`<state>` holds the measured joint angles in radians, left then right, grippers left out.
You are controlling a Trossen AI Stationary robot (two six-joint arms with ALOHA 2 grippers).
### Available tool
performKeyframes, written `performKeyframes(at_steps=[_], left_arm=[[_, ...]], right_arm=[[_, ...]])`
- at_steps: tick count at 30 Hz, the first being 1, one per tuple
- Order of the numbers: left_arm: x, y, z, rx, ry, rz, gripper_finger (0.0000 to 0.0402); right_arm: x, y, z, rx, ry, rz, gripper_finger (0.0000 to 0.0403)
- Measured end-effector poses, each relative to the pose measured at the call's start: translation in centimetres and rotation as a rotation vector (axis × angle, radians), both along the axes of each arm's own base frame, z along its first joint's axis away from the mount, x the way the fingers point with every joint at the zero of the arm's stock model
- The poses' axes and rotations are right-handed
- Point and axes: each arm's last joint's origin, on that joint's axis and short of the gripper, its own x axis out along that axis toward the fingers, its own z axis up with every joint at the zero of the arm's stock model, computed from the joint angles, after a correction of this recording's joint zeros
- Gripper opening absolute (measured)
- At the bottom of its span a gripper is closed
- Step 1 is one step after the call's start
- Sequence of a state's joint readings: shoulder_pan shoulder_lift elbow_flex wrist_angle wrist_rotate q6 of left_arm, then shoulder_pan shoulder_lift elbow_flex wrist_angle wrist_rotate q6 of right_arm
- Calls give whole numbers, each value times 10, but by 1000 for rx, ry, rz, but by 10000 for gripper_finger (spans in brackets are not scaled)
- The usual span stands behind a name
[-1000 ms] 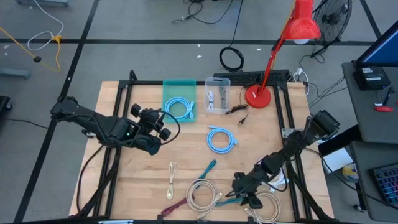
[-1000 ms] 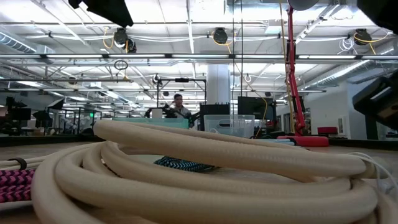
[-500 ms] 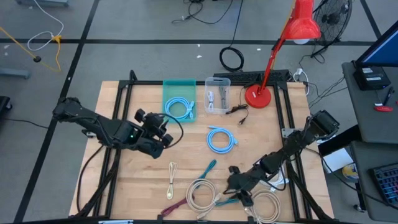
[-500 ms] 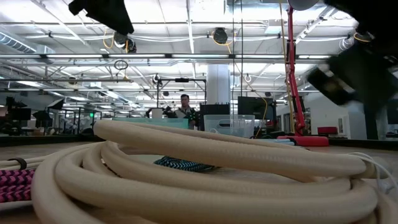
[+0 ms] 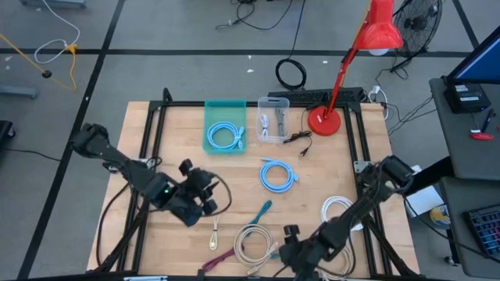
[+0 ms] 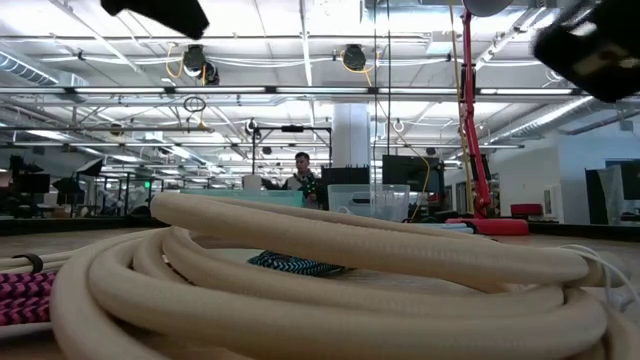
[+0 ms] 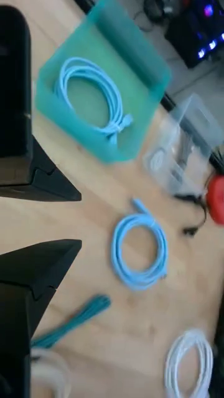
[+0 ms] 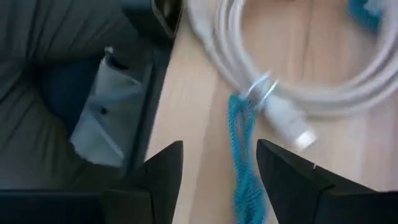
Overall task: Pick and place items into bin
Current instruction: Put the bottom black blue charger cable into the transparent bin
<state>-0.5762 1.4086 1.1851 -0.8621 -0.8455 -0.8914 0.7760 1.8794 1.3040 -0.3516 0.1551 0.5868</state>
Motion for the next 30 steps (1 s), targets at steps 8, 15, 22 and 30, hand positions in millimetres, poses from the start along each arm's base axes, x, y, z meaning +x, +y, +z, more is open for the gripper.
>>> performKeyframes(at_steps=[8,15,22,30], left_arm=[[-3,-5,2,22,-22,-11,113],[0,1,2,29,-19,13,113],[0,1,2,21,-25,20,113],[-3,-4,2,11,-41,14,113]], right_arm=[[-5,4,-34,-65,122,-75,199],[-3,-7,-40,-132,179,-105,198],[-2,-14,-42,-153,216,-145,124],[-8,-24,-27,-224,167,-220,25]])
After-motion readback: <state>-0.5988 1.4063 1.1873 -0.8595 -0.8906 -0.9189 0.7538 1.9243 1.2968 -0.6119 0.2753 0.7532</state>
